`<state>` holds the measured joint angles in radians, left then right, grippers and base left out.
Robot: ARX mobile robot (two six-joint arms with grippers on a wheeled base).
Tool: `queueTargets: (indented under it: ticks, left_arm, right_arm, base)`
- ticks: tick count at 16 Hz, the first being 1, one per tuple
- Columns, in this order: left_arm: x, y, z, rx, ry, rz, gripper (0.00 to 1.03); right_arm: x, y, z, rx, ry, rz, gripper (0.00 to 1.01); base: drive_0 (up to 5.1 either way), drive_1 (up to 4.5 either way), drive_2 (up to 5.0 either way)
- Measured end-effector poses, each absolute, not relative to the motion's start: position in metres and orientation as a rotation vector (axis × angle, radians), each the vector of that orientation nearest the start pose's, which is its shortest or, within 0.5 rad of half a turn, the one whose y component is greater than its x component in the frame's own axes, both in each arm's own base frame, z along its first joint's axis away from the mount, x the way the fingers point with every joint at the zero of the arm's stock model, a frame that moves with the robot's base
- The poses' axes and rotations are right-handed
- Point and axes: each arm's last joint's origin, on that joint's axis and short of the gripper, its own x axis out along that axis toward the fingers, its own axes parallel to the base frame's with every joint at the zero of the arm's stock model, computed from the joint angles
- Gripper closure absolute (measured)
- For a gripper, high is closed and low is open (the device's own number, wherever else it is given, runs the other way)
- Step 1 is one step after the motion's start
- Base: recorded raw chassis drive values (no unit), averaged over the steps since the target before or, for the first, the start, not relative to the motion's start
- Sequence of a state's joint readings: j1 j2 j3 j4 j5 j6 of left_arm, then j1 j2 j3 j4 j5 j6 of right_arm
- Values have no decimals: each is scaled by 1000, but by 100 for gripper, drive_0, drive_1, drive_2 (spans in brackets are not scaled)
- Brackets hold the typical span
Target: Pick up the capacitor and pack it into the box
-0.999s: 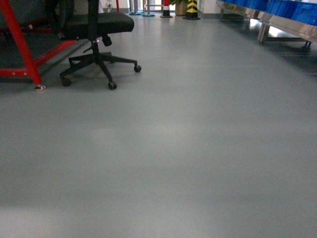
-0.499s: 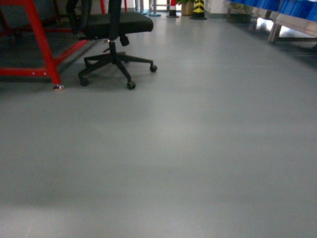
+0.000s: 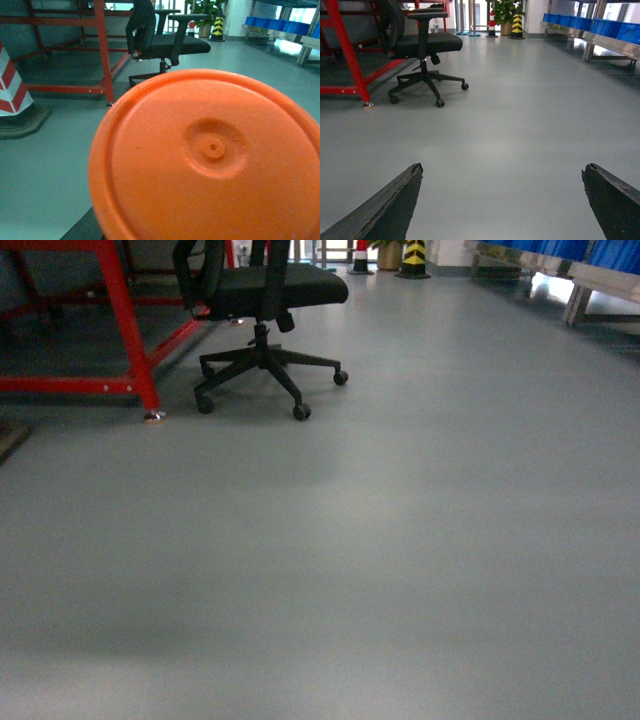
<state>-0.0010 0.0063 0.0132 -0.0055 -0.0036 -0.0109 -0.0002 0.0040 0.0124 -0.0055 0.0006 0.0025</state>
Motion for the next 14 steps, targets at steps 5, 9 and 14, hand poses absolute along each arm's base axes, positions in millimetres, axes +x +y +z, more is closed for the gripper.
queueTargets:
  ticks: [5, 9, 14]
  left_arm:
    - [97, 0, 167, -11, -2, 0, 58]
    - [97, 0, 167, -11, -1, -1, 58]
    - [97, 0, 167, -11, -2, 1, 58]
  right_arm:
    - [97, 0, 167, 2, -4, 0, 3]
    - [97, 0, 167, 2, 0, 0, 3]
    - [97, 0, 167, 2, -1, 0, 3]
  base:
    - [-504, 241, 241]
    - [-508, 237, 237]
    - [-510, 236, 236]
